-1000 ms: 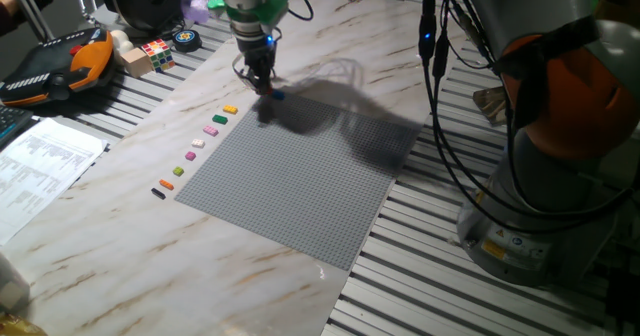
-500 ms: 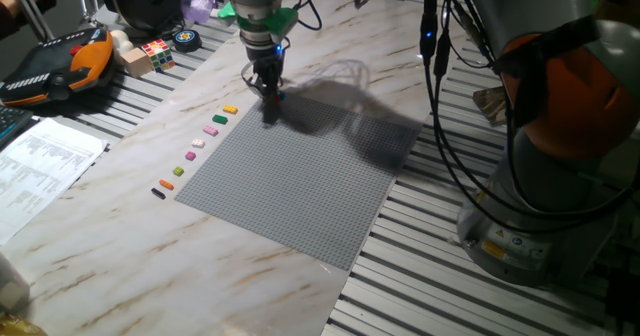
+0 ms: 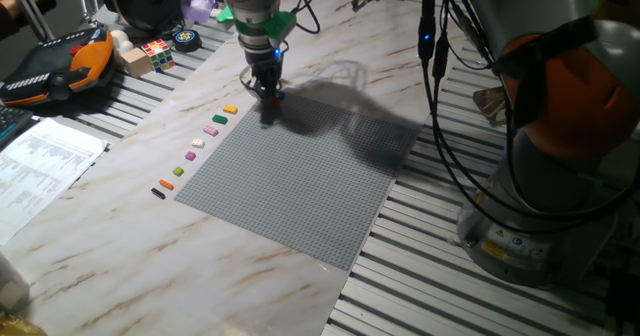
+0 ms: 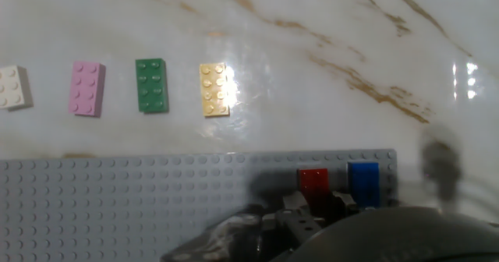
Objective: Build with small Lego blocks
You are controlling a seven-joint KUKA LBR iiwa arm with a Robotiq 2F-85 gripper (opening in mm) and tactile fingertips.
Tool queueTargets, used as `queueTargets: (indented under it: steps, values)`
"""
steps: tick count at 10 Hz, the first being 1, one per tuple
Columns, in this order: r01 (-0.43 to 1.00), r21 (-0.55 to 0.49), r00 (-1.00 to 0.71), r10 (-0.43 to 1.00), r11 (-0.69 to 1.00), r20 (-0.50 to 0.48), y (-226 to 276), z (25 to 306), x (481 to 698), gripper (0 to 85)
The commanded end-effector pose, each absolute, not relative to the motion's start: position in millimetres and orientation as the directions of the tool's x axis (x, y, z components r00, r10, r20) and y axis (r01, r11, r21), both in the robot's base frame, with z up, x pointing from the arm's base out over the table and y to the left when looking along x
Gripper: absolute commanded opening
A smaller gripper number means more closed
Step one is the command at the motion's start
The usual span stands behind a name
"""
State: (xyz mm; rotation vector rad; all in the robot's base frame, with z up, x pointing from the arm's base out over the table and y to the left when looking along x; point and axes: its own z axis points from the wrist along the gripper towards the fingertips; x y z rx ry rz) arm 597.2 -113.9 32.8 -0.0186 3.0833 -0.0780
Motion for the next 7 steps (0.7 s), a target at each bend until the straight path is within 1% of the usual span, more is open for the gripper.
queueTargets:
  steps: [1, 7]
  values:
    - [-0.010, -0.051, -0.998, -0.012, 0.999, -0.055, -114.0, 32.0, 597.7, 0.7]
    - [0.000, -0.052, -0.999, -0.003, 0.999, -0.048, -113.6, 28.6, 599.0, 0.7]
